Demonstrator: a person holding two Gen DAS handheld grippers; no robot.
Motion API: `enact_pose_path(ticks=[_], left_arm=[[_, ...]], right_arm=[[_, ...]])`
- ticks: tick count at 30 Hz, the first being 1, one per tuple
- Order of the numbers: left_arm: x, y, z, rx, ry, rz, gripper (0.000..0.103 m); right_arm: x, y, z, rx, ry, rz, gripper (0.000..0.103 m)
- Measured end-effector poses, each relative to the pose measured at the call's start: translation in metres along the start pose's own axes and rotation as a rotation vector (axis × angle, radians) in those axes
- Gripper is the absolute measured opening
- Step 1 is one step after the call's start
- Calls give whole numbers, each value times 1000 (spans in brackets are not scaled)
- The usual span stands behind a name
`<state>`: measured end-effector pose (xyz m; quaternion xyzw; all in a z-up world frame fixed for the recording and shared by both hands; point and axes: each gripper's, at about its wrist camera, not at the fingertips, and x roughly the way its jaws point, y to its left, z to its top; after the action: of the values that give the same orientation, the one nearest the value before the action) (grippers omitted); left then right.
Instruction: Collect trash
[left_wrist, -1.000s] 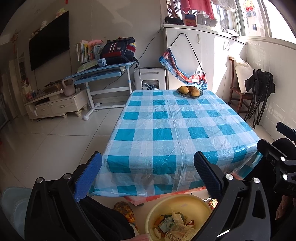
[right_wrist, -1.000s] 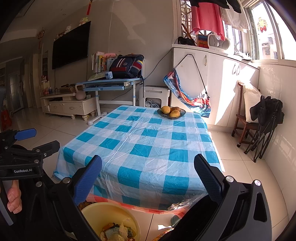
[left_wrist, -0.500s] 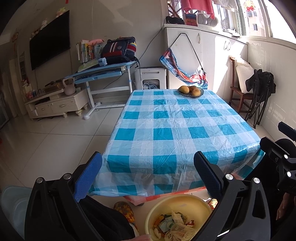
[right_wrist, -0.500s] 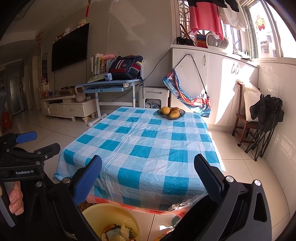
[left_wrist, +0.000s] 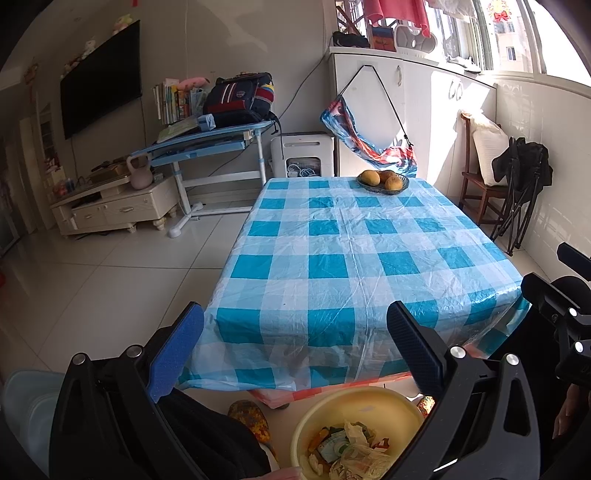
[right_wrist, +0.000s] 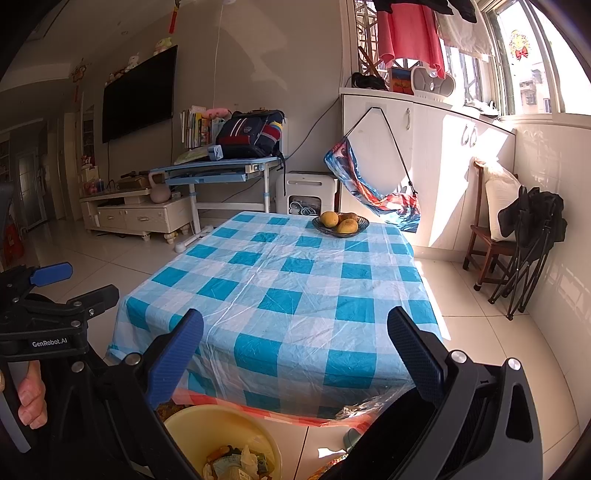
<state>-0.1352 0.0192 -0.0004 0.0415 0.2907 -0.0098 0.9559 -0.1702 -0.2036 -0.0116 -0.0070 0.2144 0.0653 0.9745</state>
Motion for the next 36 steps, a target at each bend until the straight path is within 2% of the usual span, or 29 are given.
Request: enact_pose_path(ticks=[36], left_arm=[[2, 3, -1, 2, 6, 12, 96]], right_arm=[[4, 2, -3, -23, 15, -8, 95]])
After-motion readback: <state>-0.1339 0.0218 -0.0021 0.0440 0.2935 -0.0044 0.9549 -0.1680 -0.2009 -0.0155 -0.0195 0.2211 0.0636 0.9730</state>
